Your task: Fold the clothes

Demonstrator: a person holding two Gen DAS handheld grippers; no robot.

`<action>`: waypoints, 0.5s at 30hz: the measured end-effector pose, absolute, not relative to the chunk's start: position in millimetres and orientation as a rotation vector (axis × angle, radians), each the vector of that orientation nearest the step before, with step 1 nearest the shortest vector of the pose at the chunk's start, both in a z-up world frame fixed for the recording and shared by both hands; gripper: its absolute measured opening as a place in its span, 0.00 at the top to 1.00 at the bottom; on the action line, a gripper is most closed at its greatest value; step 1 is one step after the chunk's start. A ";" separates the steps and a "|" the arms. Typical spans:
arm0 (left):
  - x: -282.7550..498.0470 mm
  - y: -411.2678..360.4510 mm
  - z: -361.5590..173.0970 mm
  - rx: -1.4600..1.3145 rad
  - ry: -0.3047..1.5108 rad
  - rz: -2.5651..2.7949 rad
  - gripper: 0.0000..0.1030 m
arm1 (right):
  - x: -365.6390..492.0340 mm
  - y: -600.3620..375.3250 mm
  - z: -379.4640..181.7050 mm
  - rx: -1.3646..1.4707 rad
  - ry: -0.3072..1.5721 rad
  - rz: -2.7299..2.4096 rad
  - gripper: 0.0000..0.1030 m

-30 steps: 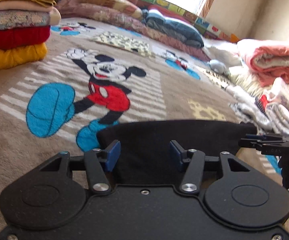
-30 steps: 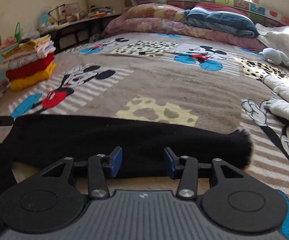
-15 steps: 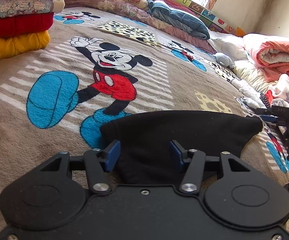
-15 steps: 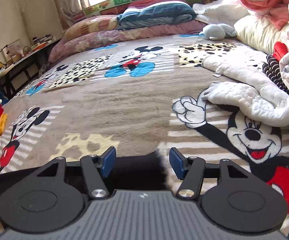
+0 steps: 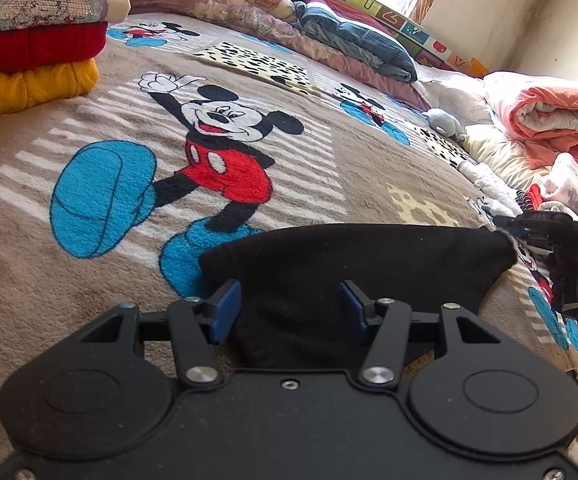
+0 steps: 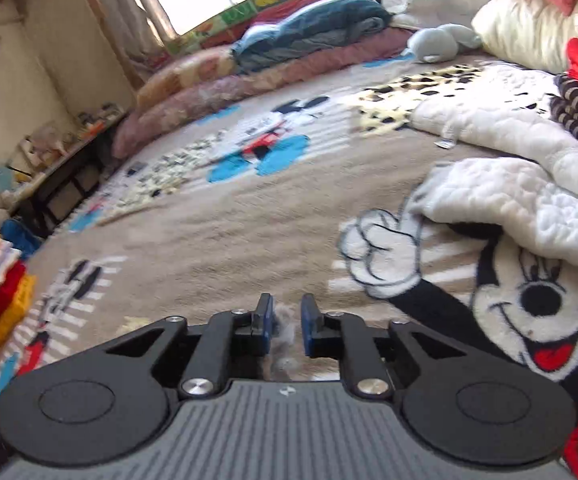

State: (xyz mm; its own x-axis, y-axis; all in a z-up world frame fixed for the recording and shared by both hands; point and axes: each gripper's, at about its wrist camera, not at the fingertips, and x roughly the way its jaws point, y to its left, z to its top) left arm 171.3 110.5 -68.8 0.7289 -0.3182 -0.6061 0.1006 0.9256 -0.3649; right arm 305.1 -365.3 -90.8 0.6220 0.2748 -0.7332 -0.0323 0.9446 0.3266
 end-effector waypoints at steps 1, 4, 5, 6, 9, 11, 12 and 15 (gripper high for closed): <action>171.1 110.5 -68.5 -0.319 0.720 -0.236 0.48 | 302.6 -365.1 -91.2 0.291 0.879 0.177 0.67; 170.7 111.3 -68.1 -0.325 0.721 -0.237 0.48 | 295.2 -364.6 -92.2 0.275 0.860 0.168 0.45; 170.9 111.3 -68.3 -0.327 0.721 -0.236 0.48 | 292.7 -364.4 -92.6 0.270 0.854 0.165 0.34; 170.7 110.7 -68.3 -0.325 0.721 -0.236 0.48 | 290.3 -364.3 -92.9 0.265 0.848 0.163 0.33; 170.5 110.0 -68.4 -0.321 0.720 -0.235 0.48 | 282.9 -363.7 -93.9 0.250 0.829 0.154 0.33; 170.4 110.1 -68.5 -0.324 0.720 -0.235 0.48 | 277.9 -363.4 -94.5 0.240 0.817 0.148 0.37; 170.4 110.3 -68.4 -0.326 0.720 -0.235 0.48 | 274.2 -364.1 -93.0 0.238 0.803 0.131 0.41; 170.7 110.8 -68.4 -0.328 0.720 -0.235 0.48 | 263.1 -366.2 -88.3 0.231 0.761 0.080 0.39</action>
State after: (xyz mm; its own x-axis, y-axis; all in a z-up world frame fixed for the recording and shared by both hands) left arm 170.7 110.8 -68.4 0.7291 -0.3209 -0.6045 0.0977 0.9230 -0.3722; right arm 263.1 -366.2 -88.3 0.7222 0.1554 -0.6740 0.0116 0.9716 0.2365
